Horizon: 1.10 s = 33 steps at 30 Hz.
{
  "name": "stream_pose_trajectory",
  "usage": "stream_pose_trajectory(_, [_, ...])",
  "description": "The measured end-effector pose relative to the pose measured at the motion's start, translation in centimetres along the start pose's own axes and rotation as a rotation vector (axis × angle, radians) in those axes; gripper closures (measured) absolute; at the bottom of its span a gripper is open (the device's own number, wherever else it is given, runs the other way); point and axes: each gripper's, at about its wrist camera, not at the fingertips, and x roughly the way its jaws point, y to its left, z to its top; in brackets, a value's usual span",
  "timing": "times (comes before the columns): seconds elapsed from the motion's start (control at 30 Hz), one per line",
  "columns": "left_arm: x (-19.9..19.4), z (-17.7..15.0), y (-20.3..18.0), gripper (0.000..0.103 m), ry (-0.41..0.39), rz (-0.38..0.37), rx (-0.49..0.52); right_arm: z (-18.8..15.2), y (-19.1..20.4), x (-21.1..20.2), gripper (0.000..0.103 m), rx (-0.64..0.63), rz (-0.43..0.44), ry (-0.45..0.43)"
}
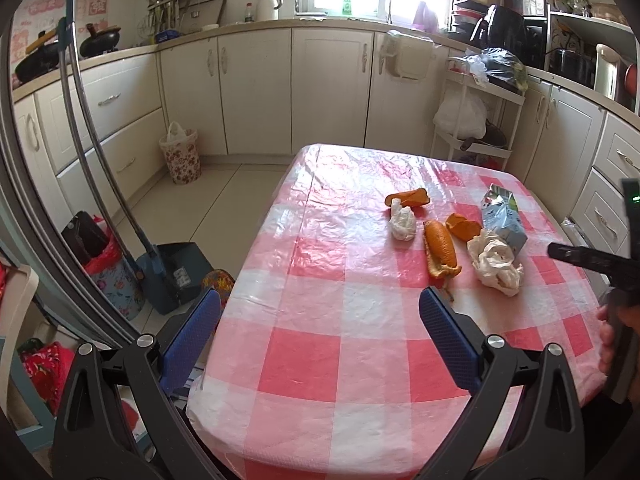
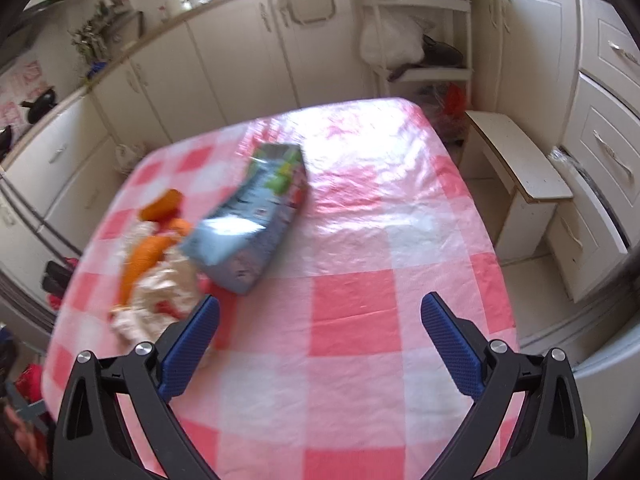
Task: Collect trash
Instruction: 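Grasp the long orange peel with the left tool while the right tool grasps crumpled paper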
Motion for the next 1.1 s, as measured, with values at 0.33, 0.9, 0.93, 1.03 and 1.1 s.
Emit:
stream_pose_trajectory(0.33, [2.9, 1.7, -4.6, 0.008, 0.032, -0.120, 0.061, -0.2, 2.8, -2.2, 0.032, -0.072, 0.185, 0.017])
stream_pose_trajectory(0.9, [14.9, 3.9, -11.0, 0.076, 0.242, -0.292, 0.156, -1.0, 7.6, 5.0, 0.063, -0.335, 0.249, 0.180])
stream_pose_trajectory(0.93, [14.8, 3.9, -10.9, 0.078, 0.242, -0.307, 0.153, -0.9, 7.4, 4.7, 0.065, -0.329, 0.258, 0.183])
stream_pose_trajectory(1.03, [14.2, 3.6, -10.4, 0.083, 0.247, -0.335, 0.126, -1.1, 6.8, 3.2, 0.069, -0.320, 0.275, 0.177])
stream_pose_trajectory(1.1, [13.2, 3.2, -9.9, 0.084, 0.242, -0.348, 0.110, -1.2, 6.1, 1.6, 0.070, -0.293, 0.295, 0.162])
